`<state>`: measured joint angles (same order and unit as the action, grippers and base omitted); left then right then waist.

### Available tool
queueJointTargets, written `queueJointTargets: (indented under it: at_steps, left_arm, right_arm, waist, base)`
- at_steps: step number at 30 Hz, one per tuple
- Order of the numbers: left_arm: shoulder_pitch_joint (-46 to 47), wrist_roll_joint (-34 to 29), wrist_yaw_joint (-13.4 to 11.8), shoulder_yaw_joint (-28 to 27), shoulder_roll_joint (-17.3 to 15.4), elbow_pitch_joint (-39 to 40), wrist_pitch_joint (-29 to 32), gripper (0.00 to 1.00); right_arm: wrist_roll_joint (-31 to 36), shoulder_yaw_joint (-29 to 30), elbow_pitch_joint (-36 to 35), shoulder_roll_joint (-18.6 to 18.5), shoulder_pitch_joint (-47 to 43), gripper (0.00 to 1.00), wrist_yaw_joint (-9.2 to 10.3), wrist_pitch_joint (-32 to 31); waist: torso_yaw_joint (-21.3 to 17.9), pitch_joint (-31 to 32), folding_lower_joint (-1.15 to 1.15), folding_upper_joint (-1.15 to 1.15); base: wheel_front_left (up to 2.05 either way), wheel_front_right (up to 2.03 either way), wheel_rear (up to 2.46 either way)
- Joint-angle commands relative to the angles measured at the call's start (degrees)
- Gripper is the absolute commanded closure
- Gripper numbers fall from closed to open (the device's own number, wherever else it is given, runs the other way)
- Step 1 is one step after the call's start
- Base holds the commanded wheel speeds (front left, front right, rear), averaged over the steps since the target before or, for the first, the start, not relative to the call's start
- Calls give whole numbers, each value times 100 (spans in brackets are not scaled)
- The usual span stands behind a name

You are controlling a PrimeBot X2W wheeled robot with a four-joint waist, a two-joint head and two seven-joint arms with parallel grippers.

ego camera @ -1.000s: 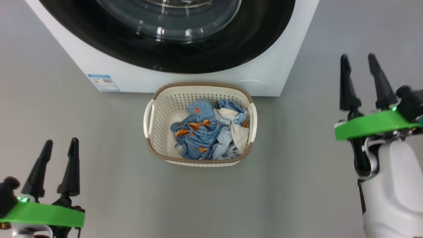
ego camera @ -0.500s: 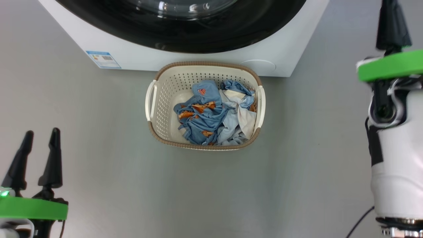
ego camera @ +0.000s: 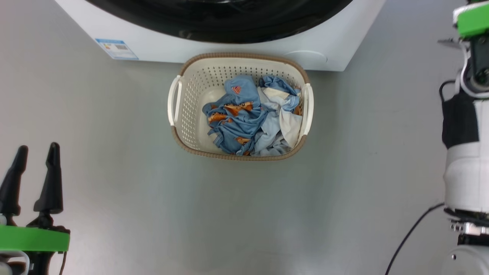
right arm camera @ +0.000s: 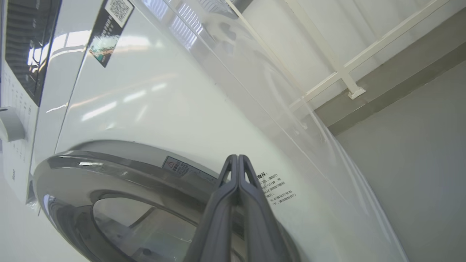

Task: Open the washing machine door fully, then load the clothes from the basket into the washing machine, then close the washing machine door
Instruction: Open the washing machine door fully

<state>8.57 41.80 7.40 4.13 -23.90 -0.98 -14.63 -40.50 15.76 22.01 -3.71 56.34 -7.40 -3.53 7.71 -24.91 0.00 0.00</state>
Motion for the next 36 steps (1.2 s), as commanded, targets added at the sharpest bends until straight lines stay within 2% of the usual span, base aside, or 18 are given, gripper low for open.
queueJointTargets:
  at_steps: [1,7,19,27,36]
  left_arm:
    - [198,72,9,-268,-264,140,-37,0]
    - [262,132,9,-289,-306,198,-37,0]
    - [337,205,9,-298,-263,177,-37,0]
    - [388,246,9,-254,-214,117,-37,0]
    - [432,272,9,-223,-158,64,-37,0]
  right_arm:
    - [-106,-54,-104,83,196,100,-9,-109]
    - [-541,-22,123,83,692,100,-9,-707]
    - [-952,145,522,83,1317,100,-9,-1620]
    - [-780,477,704,83,1659,100,-9,-1938]
    - [-531,600,972,83,2056,100,-9,-2217]
  waist:
    - [44,-104,0,0]
    - [116,-296,0,0]
    - [280,-530,0,0]
    - [407,-604,0,0]
    - [503,-674,0,0]
  base:
    - [0,0,0]
    - [0,0,0]
    - [0,0,0]
    - [0,0,0]
    - [0,0,0]
